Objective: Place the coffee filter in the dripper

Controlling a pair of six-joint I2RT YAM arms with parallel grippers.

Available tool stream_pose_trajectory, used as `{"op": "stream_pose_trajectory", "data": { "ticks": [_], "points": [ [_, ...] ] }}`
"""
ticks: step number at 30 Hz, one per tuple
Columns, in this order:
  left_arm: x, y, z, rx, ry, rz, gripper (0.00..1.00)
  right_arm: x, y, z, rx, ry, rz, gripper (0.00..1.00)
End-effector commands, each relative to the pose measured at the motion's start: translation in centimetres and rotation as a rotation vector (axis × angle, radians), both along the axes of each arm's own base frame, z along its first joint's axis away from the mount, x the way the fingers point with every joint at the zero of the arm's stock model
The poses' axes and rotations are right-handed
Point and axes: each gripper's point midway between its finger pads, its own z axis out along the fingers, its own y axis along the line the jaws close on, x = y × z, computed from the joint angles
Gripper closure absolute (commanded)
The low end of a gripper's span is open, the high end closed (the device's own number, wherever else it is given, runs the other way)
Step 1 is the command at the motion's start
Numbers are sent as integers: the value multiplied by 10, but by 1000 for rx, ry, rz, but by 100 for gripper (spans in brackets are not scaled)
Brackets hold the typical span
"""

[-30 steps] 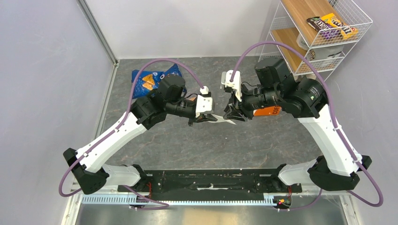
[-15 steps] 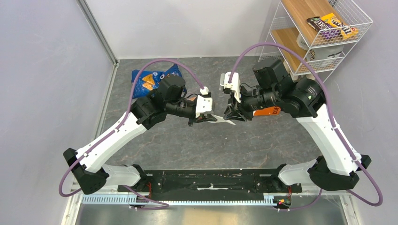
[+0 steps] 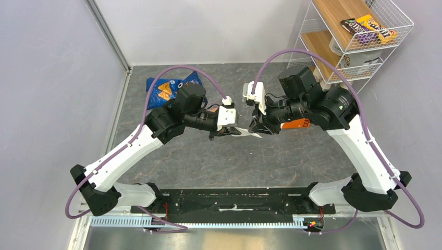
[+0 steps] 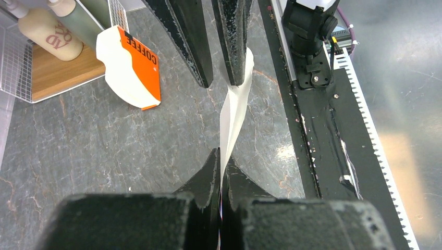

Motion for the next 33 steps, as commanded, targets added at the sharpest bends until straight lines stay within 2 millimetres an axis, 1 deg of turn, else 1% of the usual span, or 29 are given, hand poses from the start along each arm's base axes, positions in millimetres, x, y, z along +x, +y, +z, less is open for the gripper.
{"op": "stream_pose_trajectory", "data": {
  "ticks": [1,6,12,15,17,18,19,21,22,24,25,26,28,29,31,32,33],
  "points": [
    [-6,1,19,-50,-41,-37,98,2,0,0,-3,-15,3,75],
    [-5,0,19,-50,-41,-36,98,-3,3,-1,9,7,27,74],
    [-4,-1,23,-61,-36,-27,98,1,5,-4,-1,5,23,75],
    [-5,-1,23,-62,-34,-29,98,6,5,-5,-4,-9,8,81],
    [-5,0,23,-62,-35,-28,98,7,5,-4,-4,-16,0,91],
    [-5,0,23,-63,-33,-27,98,8,5,-3,-2,-21,-1,98],
    [-5,0,22,-60,-28,-25,98,8,5,-2,0,-24,-2,100],
    [-3,0,22,-60,-20,-5,97,7,4,0,8,-30,-2,100],
    [-2,0,23,-62,-20,2,95,5,3,2,14,-34,0,100],
    [0,2,22,-63,-23,22,86,3,2,6,32,-42,-3,100],
    [2,3,22,-66,-21,41,84,3,2,7,41,-44,-8,100],
    [2,4,22,-69,-22,51,83,2,1,8,46,-41,-14,100],
    [4,7,21,-72,-26,68,77,1,1,10,62,-37,-25,100],
    [4,8,21,-72,-28,74,76,0,2,11,70,-31,-28,100],
    [3,9,21,-71,-27,75,79,1,2,11,80,-24,-39,100],
    [4,9,20,-68,-28,77,77,1,2,12,82,-23,-44,100],
    [4,10,18,-60,-28,79,72,2,2,12,83,-25,-46,100]
  ]
}}
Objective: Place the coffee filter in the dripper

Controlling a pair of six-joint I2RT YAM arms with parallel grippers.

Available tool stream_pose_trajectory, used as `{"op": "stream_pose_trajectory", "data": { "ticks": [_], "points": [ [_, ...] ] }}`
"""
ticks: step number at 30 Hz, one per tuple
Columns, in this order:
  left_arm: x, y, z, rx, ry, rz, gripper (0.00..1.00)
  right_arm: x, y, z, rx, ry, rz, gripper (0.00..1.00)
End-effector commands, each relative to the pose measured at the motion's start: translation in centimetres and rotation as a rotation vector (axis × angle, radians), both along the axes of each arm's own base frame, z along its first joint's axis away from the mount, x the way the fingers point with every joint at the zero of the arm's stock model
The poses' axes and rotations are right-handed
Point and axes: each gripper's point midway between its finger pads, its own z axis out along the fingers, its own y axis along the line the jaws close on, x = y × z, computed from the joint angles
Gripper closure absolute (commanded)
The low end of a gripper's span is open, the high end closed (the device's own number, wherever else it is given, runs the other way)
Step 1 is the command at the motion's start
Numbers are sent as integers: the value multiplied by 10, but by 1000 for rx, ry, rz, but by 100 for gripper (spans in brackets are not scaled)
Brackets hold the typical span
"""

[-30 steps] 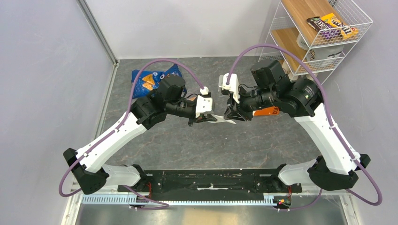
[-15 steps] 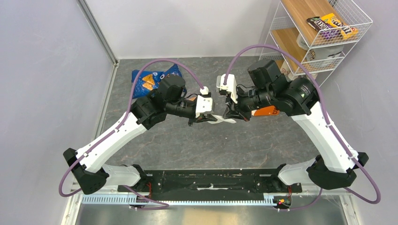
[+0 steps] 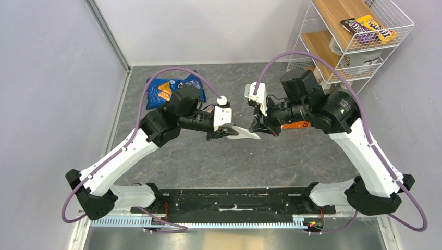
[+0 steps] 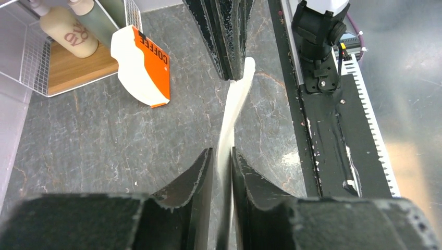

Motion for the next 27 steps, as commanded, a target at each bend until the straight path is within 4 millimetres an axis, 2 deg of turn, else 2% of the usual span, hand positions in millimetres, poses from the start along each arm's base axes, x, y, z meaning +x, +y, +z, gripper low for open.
{"op": "stream_pose_trajectory", "data": {
  "ticks": [1,2,3,5,9,12,14,18,21,27],
  "points": [
    [4,4,11,-30,-29,37,65,4,3,16,67,-30,-29,100],
    [4,6,11,-29,-45,40,52,5,4,17,68,-29,-32,100],
    [6,8,11,-28,-68,47,44,6,3,17,66,-27,-38,100],
    [8,11,16,-44,-117,61,36,7,4,16,65,-8,-52,100],
    [14,19,35,-72,-221,94,35,5,7,5,68,90,-78,100],
    [24,29,48,-67,-340,133,34,10,9,-4,69,143,-122,100],
    [25,36,49,-30,-408,127,35,16,10,-5,79,175,-158,100],
    [6,45,43,31,-478,-3,37,24,12,-5,102,239,-195,100],
    [-1,39,48,24,-476,-64,39,24,16,-8,107,288,-193,100],
    [0,17,50,51,-542,-170,43,17,23,-16,102,389,-175,100]
  ]
}}
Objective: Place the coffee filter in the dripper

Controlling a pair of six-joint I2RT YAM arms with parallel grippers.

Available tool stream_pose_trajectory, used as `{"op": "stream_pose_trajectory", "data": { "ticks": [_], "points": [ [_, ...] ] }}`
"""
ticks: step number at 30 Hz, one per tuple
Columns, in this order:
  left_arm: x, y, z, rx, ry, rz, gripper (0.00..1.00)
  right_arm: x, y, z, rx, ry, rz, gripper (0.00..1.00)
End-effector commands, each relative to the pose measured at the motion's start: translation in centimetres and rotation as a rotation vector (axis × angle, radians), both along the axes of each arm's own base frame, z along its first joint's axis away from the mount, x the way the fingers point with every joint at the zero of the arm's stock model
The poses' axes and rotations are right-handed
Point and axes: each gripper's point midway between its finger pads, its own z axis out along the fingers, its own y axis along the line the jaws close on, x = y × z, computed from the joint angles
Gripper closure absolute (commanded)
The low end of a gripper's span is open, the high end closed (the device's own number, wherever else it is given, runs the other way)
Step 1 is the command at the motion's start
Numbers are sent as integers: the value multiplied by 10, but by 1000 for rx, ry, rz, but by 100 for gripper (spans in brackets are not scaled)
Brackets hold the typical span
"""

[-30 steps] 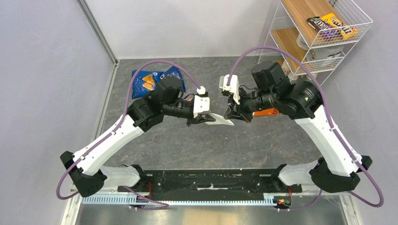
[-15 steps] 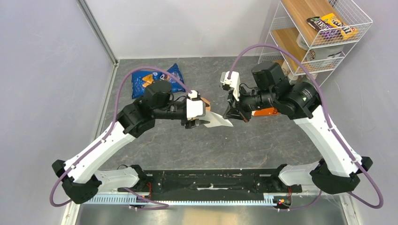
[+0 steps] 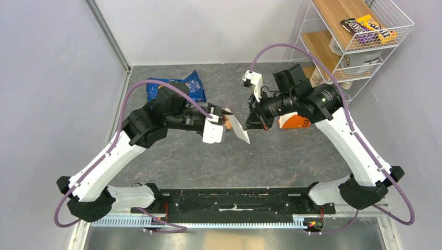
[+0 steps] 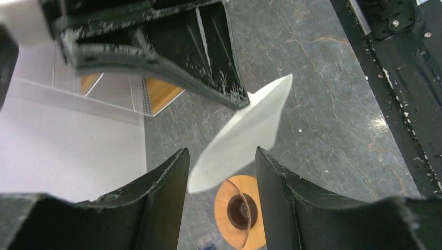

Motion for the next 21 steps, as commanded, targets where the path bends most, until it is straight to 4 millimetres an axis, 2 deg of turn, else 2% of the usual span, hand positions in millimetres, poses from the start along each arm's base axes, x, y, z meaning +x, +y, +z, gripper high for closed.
{"op": "stream_pose_trajectory", "data": {
  "ticks": [1,6,21],
  "points": [
    [-6,-15,2,35,-103,-121,44,-7,10,4,52,77,25,100],
    [-11,-22,-12,83,-134,-194,50,-9,12,4,64,98,35,100],
    [-25,-26,-25,107,-100,-260,59,-4,12,8,79,93,36,100]
  ]
}}
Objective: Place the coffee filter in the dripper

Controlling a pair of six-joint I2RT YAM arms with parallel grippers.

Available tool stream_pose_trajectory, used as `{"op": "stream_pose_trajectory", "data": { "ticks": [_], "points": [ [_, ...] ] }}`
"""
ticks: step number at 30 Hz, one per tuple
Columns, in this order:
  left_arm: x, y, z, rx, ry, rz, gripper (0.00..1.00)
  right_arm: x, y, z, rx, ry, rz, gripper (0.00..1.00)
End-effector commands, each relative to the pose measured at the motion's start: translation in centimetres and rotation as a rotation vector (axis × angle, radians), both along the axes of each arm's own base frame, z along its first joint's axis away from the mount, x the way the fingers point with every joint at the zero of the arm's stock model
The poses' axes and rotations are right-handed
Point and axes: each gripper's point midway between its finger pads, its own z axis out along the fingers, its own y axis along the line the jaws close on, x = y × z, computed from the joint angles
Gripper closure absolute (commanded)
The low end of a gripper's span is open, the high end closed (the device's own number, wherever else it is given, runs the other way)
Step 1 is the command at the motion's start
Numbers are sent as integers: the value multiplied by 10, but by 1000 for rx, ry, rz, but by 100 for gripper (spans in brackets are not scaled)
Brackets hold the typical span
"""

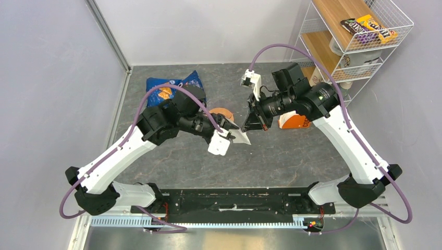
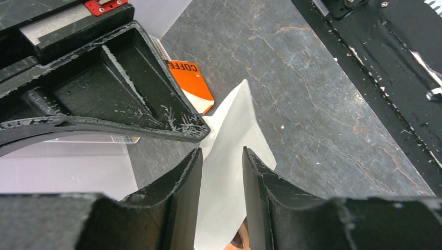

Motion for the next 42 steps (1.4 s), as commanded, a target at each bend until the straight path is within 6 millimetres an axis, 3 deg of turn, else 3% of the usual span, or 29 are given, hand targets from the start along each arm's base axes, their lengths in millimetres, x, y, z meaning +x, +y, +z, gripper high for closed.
{"op": "stream_pose_trajectory", "data": {
  "ticks": [1,18,33,42],
  "points": [
    [-9,-2,7,-17,-30,-61,59,3,5,10,44,-18,10,100],
    [-5,-2,-2,26,-23,-42,68,-3,8,12,60,-11,61,100],
    [4,0,-7,54,-116,-38,67,-11,9,9,67,41,95,100],
    [7,-3,-11,80,-158,-22,80,-15,9,7,68,60,109,100]
  ]
}}
